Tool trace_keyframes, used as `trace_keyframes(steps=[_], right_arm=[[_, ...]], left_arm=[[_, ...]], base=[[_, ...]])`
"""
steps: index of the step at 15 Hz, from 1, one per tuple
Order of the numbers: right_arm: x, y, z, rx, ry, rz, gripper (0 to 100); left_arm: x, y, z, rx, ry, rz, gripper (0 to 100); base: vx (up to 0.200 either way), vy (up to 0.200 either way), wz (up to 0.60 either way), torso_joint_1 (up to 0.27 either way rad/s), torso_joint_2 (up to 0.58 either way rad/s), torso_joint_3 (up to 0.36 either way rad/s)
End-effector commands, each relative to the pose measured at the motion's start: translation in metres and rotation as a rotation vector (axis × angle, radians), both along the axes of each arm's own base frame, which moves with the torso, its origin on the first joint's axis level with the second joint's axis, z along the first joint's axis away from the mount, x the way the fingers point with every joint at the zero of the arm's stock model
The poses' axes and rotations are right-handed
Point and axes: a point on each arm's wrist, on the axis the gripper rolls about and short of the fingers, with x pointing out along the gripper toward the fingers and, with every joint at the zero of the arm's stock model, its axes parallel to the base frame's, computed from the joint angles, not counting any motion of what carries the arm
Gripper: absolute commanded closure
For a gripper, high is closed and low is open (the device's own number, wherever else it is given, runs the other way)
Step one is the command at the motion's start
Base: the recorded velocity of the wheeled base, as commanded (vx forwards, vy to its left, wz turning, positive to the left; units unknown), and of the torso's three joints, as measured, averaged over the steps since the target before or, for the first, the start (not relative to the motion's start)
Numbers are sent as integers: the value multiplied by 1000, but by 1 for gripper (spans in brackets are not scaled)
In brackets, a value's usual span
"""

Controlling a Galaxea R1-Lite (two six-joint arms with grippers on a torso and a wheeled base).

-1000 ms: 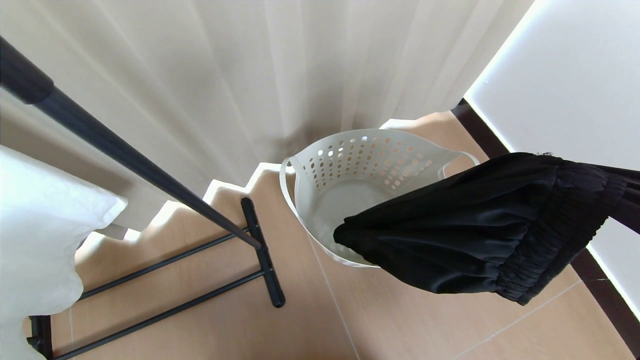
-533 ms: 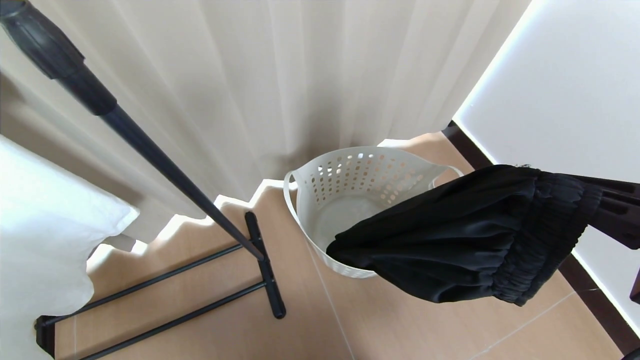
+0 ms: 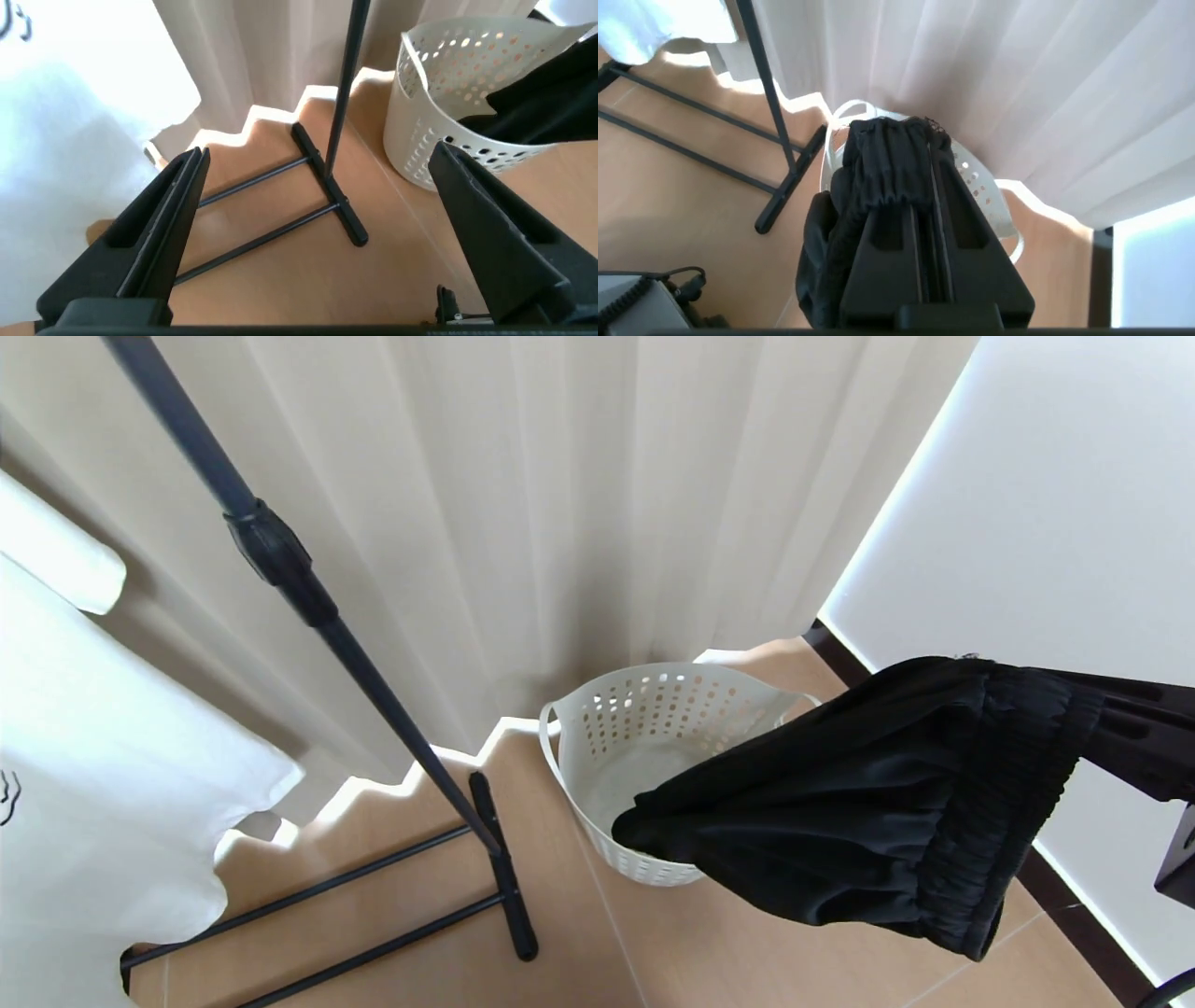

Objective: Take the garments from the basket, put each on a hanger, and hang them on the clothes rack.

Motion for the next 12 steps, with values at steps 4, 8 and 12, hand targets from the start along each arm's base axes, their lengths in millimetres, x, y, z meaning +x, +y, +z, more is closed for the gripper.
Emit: trace_keyframes(steps=[4, 8, 12], right_arm=[[5, 1, -6, -17, 26, -12, 100], [7, 2, -8, -24, 36, -12, 100], [11, 5, -13, -37, 55, -12, 100]], left_arm=[[0, 0, 0, -2, -1, 0, 0], [0, 0, 0, -2, -1, 1, 0], [0, 0, 0, -3, -1, 3, 0]], base=[[0, 0, 0, 111, -455, -149], [0, 0, 0, 139, -463, -133], [0, 0, 0, 178, -494, -115]])
